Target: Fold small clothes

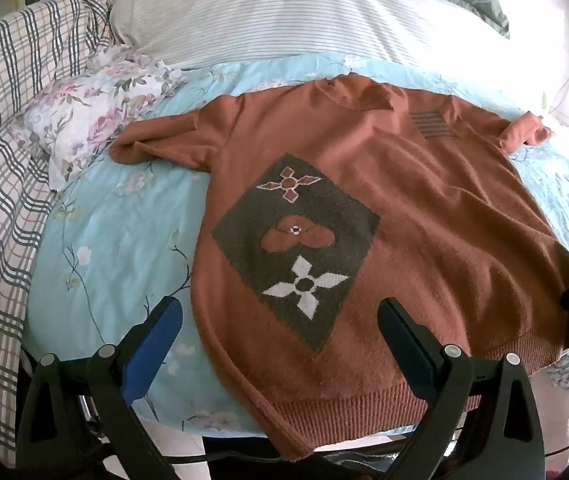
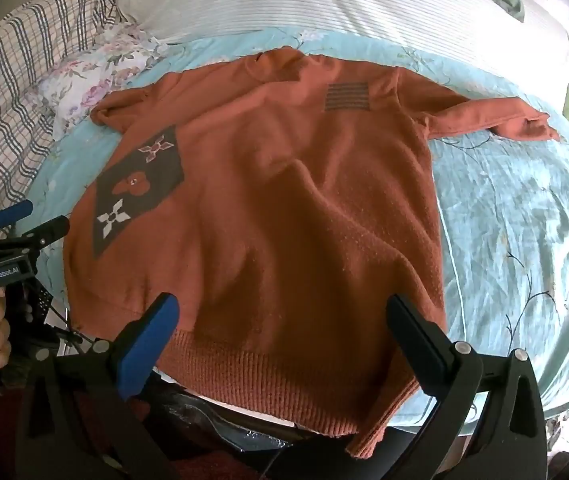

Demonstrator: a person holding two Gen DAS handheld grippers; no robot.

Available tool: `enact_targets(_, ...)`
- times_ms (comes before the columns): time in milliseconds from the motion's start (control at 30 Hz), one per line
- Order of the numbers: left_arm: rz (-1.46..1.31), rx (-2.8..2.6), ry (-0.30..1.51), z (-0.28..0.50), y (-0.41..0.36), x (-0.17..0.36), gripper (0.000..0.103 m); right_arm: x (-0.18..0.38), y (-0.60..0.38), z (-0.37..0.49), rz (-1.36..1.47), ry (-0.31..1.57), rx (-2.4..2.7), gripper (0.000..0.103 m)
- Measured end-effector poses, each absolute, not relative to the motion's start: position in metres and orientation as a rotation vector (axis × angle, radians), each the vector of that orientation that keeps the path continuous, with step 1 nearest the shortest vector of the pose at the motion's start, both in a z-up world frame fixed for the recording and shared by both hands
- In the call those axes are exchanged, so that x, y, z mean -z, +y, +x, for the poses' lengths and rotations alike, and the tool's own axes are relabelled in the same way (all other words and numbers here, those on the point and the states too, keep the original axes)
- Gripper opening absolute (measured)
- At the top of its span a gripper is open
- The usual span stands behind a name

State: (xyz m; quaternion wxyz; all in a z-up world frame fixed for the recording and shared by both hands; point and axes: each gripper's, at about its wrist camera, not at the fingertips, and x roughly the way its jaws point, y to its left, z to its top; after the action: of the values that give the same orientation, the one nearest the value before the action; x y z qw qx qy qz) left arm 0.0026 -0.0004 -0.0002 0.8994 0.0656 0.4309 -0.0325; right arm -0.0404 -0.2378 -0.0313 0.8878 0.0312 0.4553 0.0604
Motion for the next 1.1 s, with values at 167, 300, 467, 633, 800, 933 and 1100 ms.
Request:
enact_targets(167, 0.141, 0.068, 0.887, 0.0, -0.002, 0.001, 0.099, 0.035, -0.247, -0.046, 0.065, 0.933, -0.129, 0.103)
enact_targets(300, 0.145, 0.07, 0.887, 0.001, -0.002, 0.002, 0.099, 0.027, -0.237, -0.041, 0.065, 0.939, -0.128, 0.103)
enact_targets(467, 0.147, 0.073, 0.887, 0.004, -0.002, 0.004, 0.099, 0.027, -0.238, -0.041, 0.07, 0.931, -0.131, 0.103)
enact_targets(633, 0.141, 0.07, 0.888, 0.002, -0.008, 0.001, 0.099, 0.027, -0.236, -0.042, 0.064, 0.935, -0.136, 0.103)
enact_targets(800, 0.143, 0.07, 0.887, 0.001, -0.007, 0.002, 0.099, 0.027, -0.236, -0.041, 0.061, 0.941, -0.136, 0.103)
enact_targets(933, 0.144, 0.073, 0.889, 0.004, -0.007, 0.005, 0.099, 0.026, -0.236, -0.041, 0.064, 0.924, -0.138, 0.103)
enact_targets(1100, 0.148, 0.078, 0.903, 0.002, -0.011, 0.003, 0.099, 0.025, -0.239, -0.04, 0.082, 0.935, -0.144, 0.103)
